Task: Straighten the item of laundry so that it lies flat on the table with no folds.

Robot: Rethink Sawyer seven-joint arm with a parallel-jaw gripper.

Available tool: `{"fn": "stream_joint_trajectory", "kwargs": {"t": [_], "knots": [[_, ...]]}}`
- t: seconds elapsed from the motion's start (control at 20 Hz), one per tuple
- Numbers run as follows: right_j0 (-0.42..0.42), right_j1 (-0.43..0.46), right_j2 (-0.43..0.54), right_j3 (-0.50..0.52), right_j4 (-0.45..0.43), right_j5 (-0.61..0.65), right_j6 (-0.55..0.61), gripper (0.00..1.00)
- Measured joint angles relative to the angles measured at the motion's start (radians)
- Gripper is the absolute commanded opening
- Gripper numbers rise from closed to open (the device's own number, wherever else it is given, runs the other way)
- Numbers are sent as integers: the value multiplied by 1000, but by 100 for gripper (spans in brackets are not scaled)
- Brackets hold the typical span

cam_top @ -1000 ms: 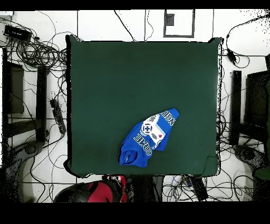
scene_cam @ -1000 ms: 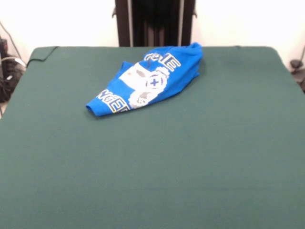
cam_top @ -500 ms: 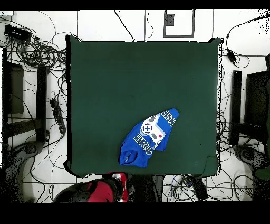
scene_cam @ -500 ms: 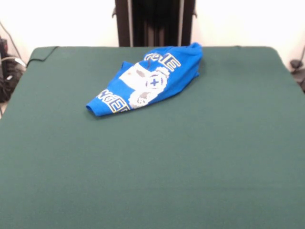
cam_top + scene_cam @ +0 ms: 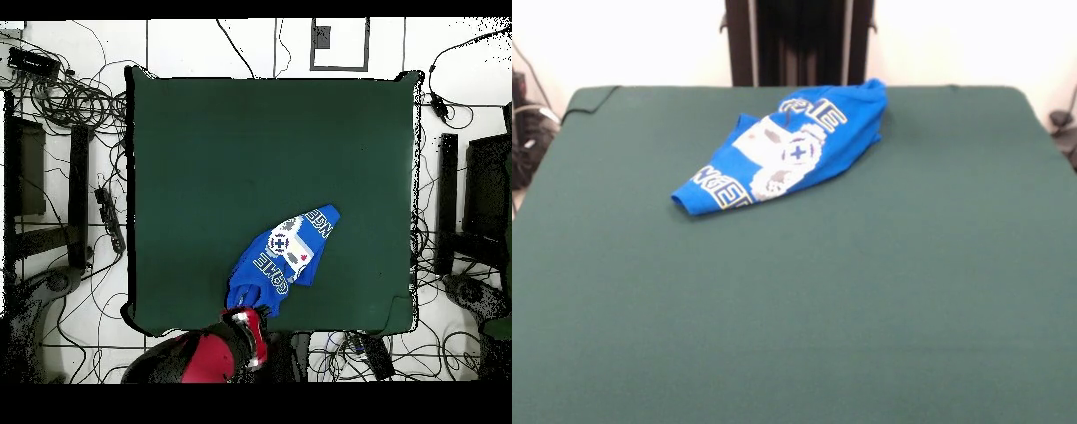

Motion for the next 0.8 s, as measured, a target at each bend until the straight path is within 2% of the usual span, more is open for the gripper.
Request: {"fn": "stream_joint_trajectory", "kwargs": {"t": [0.4,0.8], "knots": [[-117,-82,105,61,-105,-275,0,100],[-291,-88,240,150,-296,-582,0,100]]}}
